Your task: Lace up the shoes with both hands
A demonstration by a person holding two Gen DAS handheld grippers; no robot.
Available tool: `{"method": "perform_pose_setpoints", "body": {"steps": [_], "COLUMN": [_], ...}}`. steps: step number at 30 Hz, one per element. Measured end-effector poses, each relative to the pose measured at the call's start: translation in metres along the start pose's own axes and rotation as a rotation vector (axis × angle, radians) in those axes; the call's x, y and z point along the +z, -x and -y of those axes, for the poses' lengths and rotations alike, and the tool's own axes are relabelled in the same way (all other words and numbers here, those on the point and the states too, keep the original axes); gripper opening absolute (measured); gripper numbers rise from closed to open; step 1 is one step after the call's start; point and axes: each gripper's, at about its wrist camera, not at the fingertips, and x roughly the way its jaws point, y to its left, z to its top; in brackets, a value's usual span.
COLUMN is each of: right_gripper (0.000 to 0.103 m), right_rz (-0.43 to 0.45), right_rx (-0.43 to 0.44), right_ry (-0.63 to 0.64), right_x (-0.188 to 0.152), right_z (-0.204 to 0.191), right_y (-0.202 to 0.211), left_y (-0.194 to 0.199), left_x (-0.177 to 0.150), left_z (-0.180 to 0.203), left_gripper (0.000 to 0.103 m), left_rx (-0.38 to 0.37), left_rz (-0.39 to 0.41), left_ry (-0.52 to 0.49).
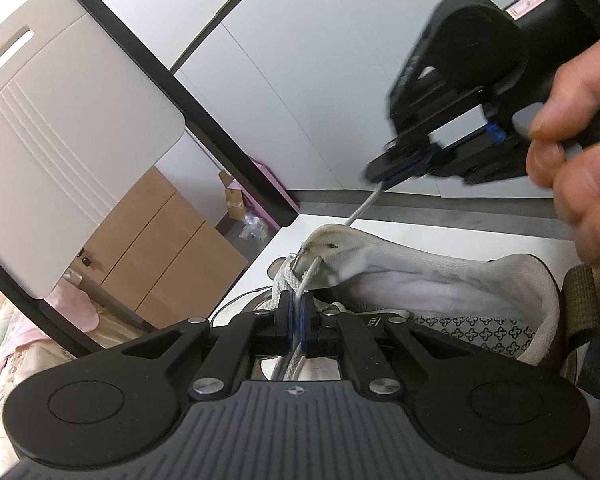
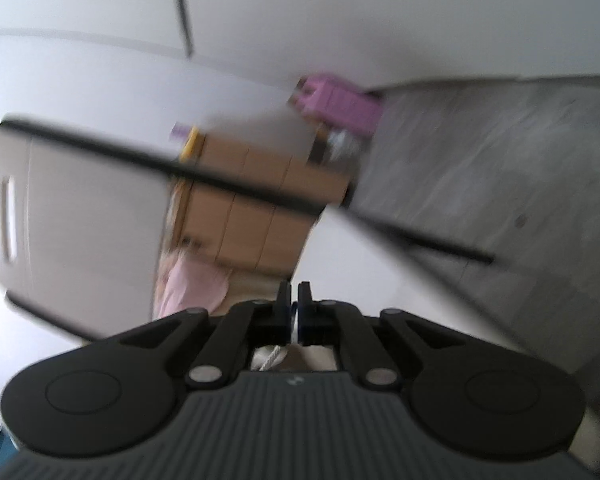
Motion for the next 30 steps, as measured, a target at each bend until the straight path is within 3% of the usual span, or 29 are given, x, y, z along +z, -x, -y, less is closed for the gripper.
{"method": "perform_pose_setpoints", "body": {"steps": [3, 7, 9, 12, 17, 18, 19, 20, 24, 30], "right_gripper": [0.001, 0.002, 0.004, 0.005, 0.01, 0.018, 0.036, 0.039, 0.039, 0.036], "right_rz": [0.062, 0.033, 0.001, -0.032, -0.122, -0.144, -0.163, -0.176, -0.221, -0.249], "right_rx": [-0.056, -0.061, -0.045, -0.002, 0.034, 0.017, 0.0, -0.011, 0.009, -0.029], "right_ry": [0.023, 0.093, 0.166, 0.226, 0.27, 0.316, 0.366, 0.408, 0.47, 0.563], "right_x": [0.01, 0.013, 0.009, 0.002, -0.012, -0.018, -0.023, -0.027, -0.04, -0.058], "right_z": [0.005, 0.001, -0.009, -0.024, -0.041, -0.047, -0.053, -0.057, -0.063, -0.068], "right_y": [0.01, 0.013, 0.012, 0.019, 0.03, 0.031, 0.031, 0.031, 0.024, 0.01], "left_y": [-0.005, 0.004, 0.009, 0.02, 0.048, 0.052, 0.056, 0.059, 0.066, 0.052], "left_x": [0.001, -0.001, -0.001, -0.002, -0.008, -0.009, -0.011, -0.013, -0.019, -0.027], "left_z": [0.003, 0.004, 0.003, -0.007, -0.027, -0.027, -0.026, -0.025, -0.019, -0.026], "left_gripper": [0.004, 0.009, 0.027, 0.046, 0.047, 0.047, 0.047, 0.047, 0.047, 0.046], "left_rx": [0.009, 0.025, 0.045, 0.059, -0.008, -0.018, -0.023, -0.028, -0.056, -0.097], "left_rz": [-0.009, -0.004, -0.001, -0.002, -0.006, -0.011, -0.019, -0.031, -0.058, -0.091], "left_ry": [0.015, 0.042, 0.065, 0.153, 0.361, 0.385, 0.406, 0.429, 0.483, 0.607]}}
